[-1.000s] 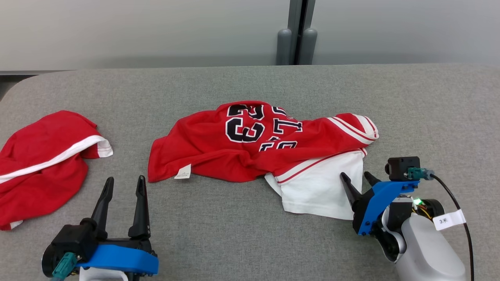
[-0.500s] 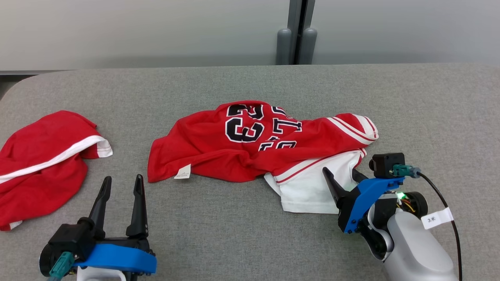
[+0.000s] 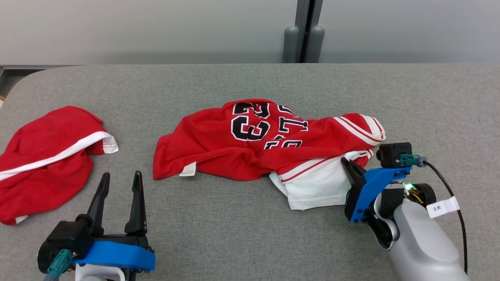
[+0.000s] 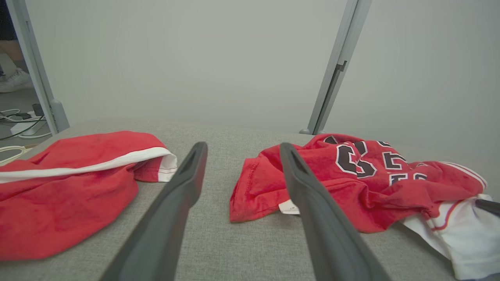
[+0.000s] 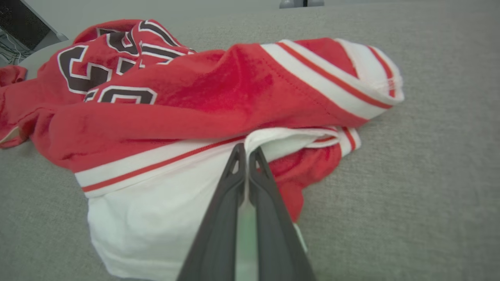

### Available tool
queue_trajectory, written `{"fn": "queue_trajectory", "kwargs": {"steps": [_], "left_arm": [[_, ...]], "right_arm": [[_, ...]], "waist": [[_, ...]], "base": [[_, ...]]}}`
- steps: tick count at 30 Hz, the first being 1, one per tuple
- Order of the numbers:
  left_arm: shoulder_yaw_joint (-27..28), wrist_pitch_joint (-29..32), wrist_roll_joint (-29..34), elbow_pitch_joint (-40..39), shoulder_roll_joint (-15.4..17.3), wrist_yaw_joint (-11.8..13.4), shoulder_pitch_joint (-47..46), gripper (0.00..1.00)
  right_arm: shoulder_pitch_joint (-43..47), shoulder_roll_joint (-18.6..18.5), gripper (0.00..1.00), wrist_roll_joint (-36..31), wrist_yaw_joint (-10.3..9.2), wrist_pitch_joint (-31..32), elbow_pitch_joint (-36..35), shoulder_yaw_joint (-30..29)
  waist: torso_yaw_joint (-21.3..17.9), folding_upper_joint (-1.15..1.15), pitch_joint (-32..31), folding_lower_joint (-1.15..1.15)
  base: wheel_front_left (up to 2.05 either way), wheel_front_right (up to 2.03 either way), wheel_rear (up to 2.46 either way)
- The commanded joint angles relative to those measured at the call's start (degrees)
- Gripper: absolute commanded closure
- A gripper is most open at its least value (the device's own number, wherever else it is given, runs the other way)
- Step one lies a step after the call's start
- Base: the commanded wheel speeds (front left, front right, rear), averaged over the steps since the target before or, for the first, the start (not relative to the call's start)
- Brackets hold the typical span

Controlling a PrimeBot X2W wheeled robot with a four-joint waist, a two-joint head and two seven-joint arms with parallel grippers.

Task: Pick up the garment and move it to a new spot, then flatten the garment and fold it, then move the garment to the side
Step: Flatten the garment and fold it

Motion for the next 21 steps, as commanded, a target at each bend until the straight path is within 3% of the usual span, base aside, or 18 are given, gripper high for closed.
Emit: {"fn": "queue_trajectory", "kwargs": {"steps": [1,6,12,17,19,21], "left_arm": [[0.2,0.0,-0.1,-0.3,0.3,0.3,0.1,0.0],[0.8,-0.1,-0.3,-0.6,0.5,0.8,1.0,0.0],[1.1,-0.2,-0.6,-1.1,0.5,1.2,1.8,0.0],[0.8,-0.3,-0.6,-0.9,0.5,0.8,1.5,0.0],[0.6,-0.3,-0.6,-0.7,0.5,0.7,1.4,0.0],[0.5,-0.3,-0.6,-0.4,0.5,0.6,1.3,0.0]], "right_arm": [[-0.1,-0.2,1.0,-0.8,0.03,0.0,0.0,-1.0],[4.5,-0.2,1.0,-5.9,0.02,2.2,-3.9,-8.4],[12.4,-0.2,1.0,-9.7,0.03,7.7,-16.7,-18.5],[17.5,-0.2,1.0,-9.9,0.03,12.0,-26.0,-22.6],[19.0,-0.2,0.0,-9.2,0.02,12.8,-28.2,-23.2],[20.0,-0.2,0.0,-9.1,0.02,12.7,-30.2,-23.3]], "waist": [[0.0,0.0,-0.1,0.0],[-0.6,0.0,-0.8,0.0],[-2.3,0.0,-1.3,0.0],[-3.1,0.0,-1.5,0.0],[-3.2,0.0,-1.7,0.0],[-3.3,0.0,-1.9,0.0]], "base": [[0.0,0.0,0.0],[0.0,0.0,0.0],[0.0,0.0,0.0],[0.0,0.0,0.0],[0.0,0.0,0.0],[0.0,0.0,0.0]]}}
